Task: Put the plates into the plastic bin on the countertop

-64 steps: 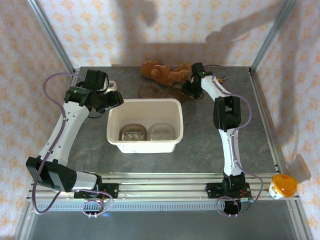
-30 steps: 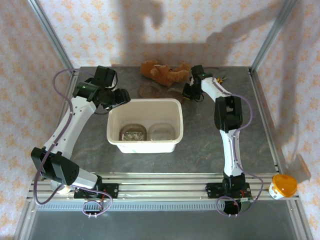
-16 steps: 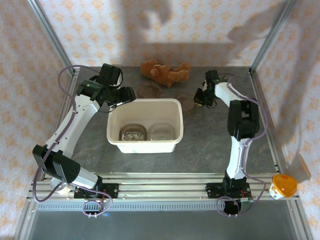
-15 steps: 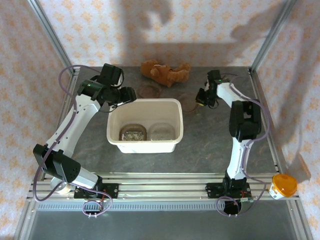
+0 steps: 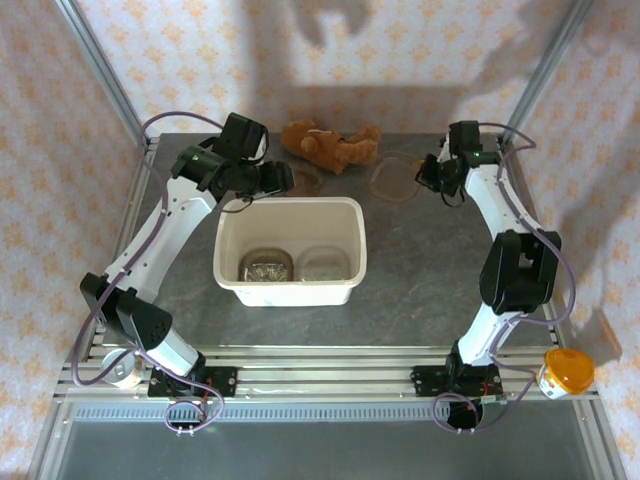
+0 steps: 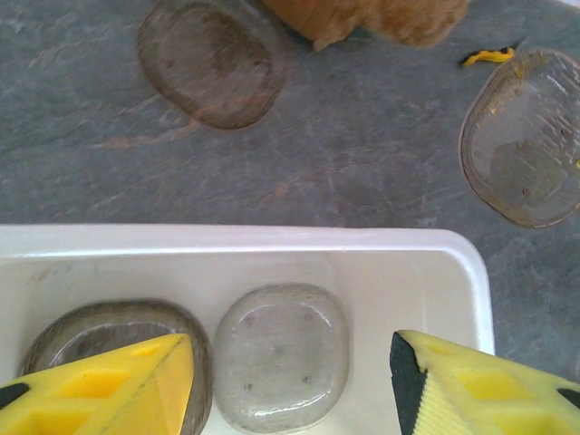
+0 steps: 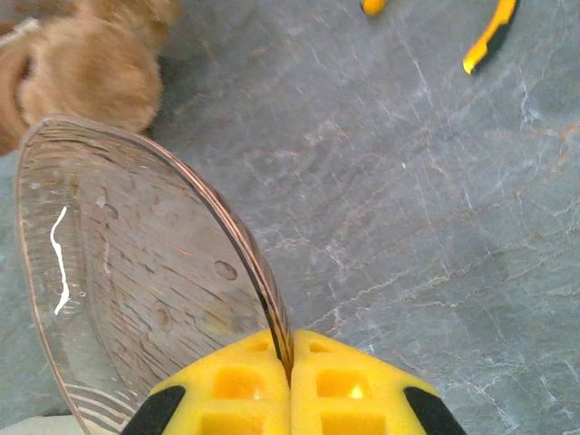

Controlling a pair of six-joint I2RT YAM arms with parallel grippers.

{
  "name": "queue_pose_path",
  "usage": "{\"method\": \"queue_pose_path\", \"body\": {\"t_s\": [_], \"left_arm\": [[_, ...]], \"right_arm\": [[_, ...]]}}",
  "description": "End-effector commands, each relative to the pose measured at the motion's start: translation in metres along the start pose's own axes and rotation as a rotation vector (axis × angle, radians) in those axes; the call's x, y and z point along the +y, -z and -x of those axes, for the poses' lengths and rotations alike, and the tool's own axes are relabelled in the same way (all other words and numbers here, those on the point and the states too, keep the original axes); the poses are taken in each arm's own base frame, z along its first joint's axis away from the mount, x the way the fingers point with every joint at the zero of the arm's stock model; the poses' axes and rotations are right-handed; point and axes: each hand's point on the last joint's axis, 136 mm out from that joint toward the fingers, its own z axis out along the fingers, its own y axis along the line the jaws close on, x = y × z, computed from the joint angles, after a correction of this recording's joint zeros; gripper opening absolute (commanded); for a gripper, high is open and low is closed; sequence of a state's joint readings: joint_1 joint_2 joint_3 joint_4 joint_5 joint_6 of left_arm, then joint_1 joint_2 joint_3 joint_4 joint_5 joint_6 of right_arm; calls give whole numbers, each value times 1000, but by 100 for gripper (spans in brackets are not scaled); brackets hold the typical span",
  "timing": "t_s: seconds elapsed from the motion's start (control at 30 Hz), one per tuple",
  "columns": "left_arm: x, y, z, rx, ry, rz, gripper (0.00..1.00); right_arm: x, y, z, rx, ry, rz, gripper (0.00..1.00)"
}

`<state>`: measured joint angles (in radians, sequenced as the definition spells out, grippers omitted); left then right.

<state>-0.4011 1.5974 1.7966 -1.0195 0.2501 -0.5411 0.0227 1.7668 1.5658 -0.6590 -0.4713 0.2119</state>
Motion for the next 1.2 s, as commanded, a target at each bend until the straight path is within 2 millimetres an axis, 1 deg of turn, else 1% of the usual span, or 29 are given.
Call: {"method": "queue_pose_path", "body": {"t_s": [0.0,0.13,0.27,0.37,0.47,0.6,0.7,0.77,0.8,0.83,0.97,1.07,1.17], "left_arm": [[-22,10,17,-70,-90,-25,62],[-48,12,27,-109,-143,-92,63],[-66,1,29,-90,-185,-144,63],[-78,-8,29,-75,-223,-172,64],[-89,-15,29,-46,-255,-210,62],[-92,-27,27,-9,-287,-203,62],[-90,-38,23,24,-294,-185,62],[-86,-39,23,30,-292,-166,62],[-83,-50,21,47,-288,-146,62],[-81,-54,20,56,-286,-139,62],[-81,-58,18,62,-284,-143,60],[-78,-63,16,76,-285,-131,59],[-80,-67,13,92,-281,-145,57]], "right_arm": [[29,49,19,-71,70,35,2],[59,67,16,-65,135,92,2],[89,82,8,-78,201,153,2],[111,87,-6,-61,280,194,2],[122,86,-19,-29,317,206,1],[131,83,-33,-2,335,217,1],[137,81,-42,11,342,238,1],[137,80,-43,12,329,248,1],[137,80,-44,13,326,250,1],[137,80,-45,14,324,253,1],[136,81,-47,16,316,258,1],[139,85,-49,11,312,279,0],[142,88,-50,8,310,296,0]]}}
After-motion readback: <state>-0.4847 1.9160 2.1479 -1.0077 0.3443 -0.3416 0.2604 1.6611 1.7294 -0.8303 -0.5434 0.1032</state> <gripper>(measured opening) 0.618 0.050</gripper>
